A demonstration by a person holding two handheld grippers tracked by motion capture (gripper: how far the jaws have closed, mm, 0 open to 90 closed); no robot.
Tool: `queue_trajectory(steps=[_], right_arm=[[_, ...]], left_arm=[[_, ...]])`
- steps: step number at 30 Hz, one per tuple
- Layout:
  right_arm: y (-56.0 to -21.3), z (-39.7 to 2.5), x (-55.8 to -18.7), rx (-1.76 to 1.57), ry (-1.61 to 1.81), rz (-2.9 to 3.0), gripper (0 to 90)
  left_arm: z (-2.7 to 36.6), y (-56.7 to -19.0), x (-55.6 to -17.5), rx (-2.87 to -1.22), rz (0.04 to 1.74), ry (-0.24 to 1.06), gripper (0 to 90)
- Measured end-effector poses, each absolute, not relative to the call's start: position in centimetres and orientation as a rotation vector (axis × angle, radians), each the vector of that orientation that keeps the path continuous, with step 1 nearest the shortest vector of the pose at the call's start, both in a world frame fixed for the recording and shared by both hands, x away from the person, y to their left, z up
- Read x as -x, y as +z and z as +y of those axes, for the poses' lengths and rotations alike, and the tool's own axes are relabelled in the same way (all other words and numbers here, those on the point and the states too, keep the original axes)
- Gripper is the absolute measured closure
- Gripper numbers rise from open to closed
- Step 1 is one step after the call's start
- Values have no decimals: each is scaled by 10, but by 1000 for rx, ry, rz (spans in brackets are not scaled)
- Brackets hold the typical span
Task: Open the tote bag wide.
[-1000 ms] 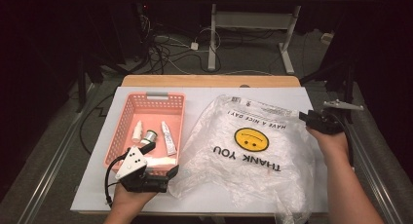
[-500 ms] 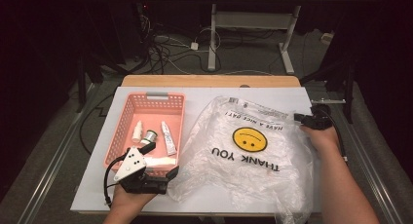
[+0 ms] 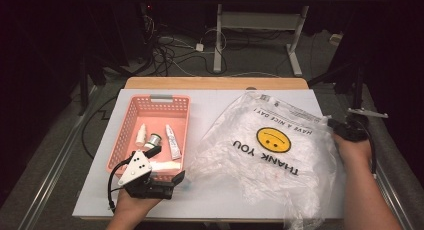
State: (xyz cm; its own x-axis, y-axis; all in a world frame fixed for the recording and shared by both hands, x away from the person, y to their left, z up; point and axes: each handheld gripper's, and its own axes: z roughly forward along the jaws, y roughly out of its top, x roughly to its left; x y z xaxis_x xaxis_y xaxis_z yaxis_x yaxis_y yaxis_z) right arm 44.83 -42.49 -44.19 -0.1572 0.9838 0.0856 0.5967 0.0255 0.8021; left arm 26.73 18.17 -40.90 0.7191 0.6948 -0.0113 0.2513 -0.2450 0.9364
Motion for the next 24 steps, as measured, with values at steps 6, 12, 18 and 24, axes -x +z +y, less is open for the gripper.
queue_trajectory(steps=[6,12,18,24], right_arm=[[-448,-452,-396,-1628,986,1707,900],[-451,-445,-353,-1616,993,1683,883],[-450,-425,-327,-1594,1046,1666,882],[-434,-416,-319,-1500,1093,1699,728]], left_arm=[[180,-410,-269,-1828,741,489,0],[178,-411,-269,-1840,738,493,0],[178,-411,-269,-1842,739,493,0],[179,-411,-269,-1838,739,494,0]])
